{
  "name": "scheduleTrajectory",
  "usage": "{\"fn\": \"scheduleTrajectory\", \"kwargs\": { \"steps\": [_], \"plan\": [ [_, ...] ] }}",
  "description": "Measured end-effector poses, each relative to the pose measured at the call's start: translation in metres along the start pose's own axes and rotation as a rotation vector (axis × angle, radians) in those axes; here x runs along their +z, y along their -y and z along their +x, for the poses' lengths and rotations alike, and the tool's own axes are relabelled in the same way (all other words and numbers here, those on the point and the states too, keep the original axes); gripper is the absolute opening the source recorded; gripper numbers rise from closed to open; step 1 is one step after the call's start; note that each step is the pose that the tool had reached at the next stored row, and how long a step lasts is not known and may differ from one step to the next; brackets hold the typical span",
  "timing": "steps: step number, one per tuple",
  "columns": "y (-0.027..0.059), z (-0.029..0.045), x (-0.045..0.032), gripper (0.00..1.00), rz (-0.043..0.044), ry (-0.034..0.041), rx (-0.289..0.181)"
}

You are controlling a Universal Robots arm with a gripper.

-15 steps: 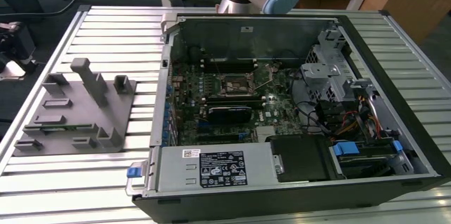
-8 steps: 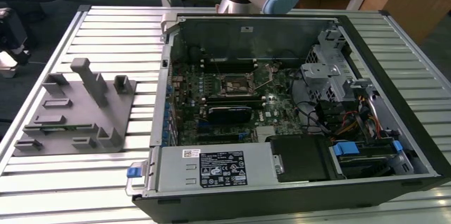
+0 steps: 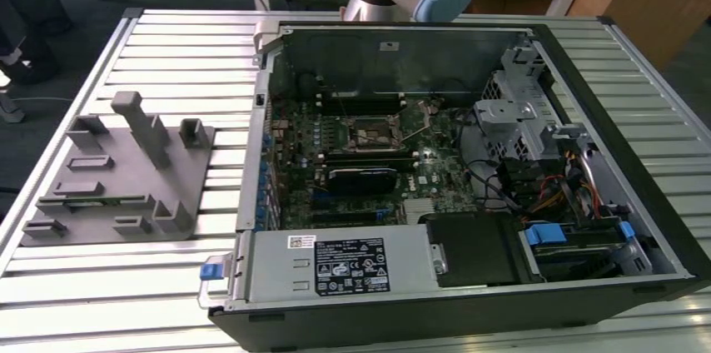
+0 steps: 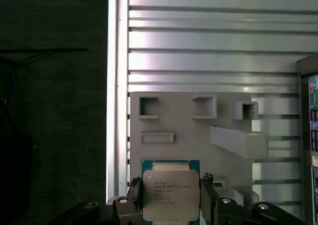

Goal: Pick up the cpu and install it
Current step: 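Pick up the cpu and move it towards the insertion slot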

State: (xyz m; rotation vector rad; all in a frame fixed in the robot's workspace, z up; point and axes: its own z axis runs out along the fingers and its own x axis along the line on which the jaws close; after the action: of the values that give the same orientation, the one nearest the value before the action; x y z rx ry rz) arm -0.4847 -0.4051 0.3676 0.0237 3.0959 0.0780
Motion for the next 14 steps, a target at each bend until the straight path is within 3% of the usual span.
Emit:
{"fn": "scheduleTrajectory", "kwargs": {
  "steps": [5,14],
  "plan": [
    [-0.0008,-0.0007,-0.0156,0.55,0.0,0.0039,0.0],
    [-0.0009,-0.0032,-0.0168,0.55,-0.0001,0.0056,0.0]
  ]
}}
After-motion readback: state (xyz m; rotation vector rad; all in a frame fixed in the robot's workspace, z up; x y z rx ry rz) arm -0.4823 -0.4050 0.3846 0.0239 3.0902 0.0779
